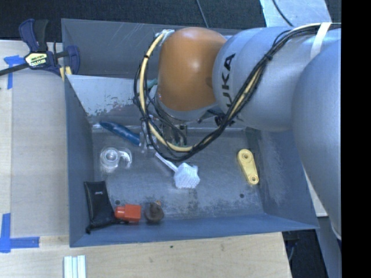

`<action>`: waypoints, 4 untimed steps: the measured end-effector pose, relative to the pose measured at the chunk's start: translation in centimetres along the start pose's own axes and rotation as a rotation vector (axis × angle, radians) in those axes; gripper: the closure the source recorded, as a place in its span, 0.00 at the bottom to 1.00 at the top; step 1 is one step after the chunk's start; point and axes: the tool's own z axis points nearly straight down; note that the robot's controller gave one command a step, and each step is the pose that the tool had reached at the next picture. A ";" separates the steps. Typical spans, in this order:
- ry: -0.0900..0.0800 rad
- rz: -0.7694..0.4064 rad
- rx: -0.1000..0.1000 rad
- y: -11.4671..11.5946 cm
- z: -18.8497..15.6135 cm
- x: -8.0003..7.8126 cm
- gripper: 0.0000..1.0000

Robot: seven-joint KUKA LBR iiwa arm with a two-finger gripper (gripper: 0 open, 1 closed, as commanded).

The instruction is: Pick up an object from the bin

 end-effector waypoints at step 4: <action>0.000 0.077 0.001 -3.3 2.8 0.2 1.00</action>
Offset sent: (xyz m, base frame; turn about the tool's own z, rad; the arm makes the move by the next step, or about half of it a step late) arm -0.0074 -0.0149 -0.0043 -0.0064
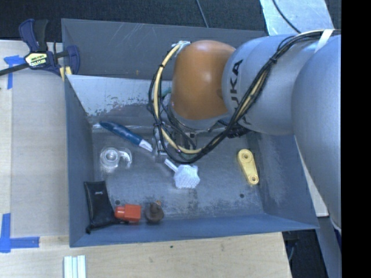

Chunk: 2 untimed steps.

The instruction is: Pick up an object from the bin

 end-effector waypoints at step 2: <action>-0.003 0.021 0.000 -2.6 1.2 -2.3 1.00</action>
Offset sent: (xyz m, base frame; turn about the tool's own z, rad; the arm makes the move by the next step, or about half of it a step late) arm 0.0190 -0.0256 -0.0117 0.0181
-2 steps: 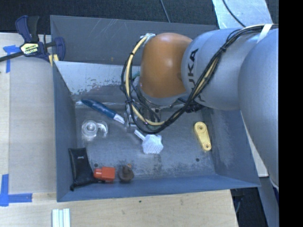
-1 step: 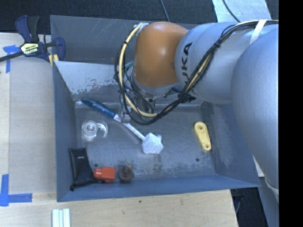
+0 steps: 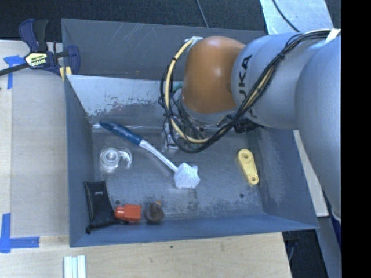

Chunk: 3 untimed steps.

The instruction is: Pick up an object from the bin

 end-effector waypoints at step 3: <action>-0.021 0.033 -0.018 2.3 3.2 -0.3 1.00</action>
Offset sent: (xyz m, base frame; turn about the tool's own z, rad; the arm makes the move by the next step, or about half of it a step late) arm -0.0198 -0.0478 -0.0566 0.1133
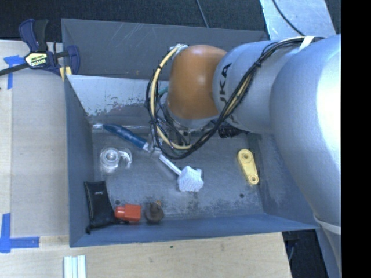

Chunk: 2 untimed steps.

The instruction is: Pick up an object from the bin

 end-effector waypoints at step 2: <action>-0.005 0.019 0.000 -1.5 0.5 -0.4 0.00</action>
Offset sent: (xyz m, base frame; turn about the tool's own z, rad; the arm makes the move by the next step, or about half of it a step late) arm -0.0004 -0.0160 -0.0068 0.0194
